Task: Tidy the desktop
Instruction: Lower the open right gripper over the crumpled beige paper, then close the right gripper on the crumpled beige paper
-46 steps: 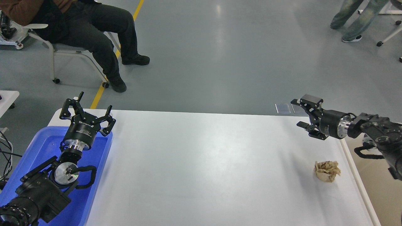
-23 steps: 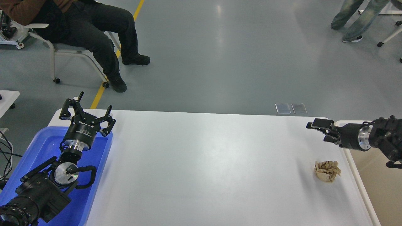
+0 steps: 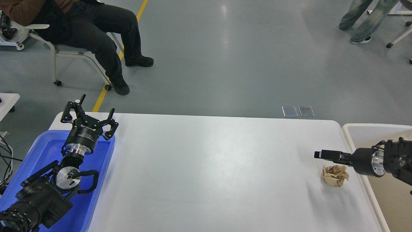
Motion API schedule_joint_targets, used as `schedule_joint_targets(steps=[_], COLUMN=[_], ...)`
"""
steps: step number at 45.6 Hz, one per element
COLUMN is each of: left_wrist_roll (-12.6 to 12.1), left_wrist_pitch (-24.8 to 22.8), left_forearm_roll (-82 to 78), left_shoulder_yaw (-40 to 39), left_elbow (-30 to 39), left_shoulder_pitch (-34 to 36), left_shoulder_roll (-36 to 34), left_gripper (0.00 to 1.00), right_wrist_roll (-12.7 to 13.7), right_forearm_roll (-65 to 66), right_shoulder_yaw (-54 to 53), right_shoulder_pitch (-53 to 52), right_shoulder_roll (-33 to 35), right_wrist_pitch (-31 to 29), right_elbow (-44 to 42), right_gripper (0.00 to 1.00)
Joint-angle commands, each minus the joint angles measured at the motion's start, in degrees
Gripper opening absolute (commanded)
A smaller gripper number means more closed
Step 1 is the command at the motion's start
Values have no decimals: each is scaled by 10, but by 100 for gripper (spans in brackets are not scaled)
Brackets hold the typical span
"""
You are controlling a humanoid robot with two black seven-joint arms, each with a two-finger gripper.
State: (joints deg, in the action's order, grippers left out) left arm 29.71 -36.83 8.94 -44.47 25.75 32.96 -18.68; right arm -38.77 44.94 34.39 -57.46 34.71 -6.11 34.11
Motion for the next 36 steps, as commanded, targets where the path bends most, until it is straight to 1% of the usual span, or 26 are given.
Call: schedule_joint_targets(steps=[1,10,21,30,36], left_wrist_roll=[0,0,0,0,0], left_wrist_pitch=[0,0,0,0,0], left_forearm_roll=[0,0,0,0,0], left_shoulder_yaw=[0,0,0,0,0], left_elbow=[0,0,0,0,0], left_shoulder_pitch=[0,0,0,0,0], left_shoulder_roll=[0,0,0,0,0], left_gripper=[100,100,100,100,100], right_wrist_roll=[-2,-2,-2,-3,-3], right_forearm_roll=[52,52,52,51,50], right_shoulder_yaw=[6,8,8,7,6], right_shoulder_pitch=[6,18,31,60,73], right_shoulder_roll=[11,10,4,-29,-45], right_wrist_pitch=[69,79,101,104,104], right_elbow=[25,-9,-20,-85,-105], right_gripper=[100,100,100,100,100])
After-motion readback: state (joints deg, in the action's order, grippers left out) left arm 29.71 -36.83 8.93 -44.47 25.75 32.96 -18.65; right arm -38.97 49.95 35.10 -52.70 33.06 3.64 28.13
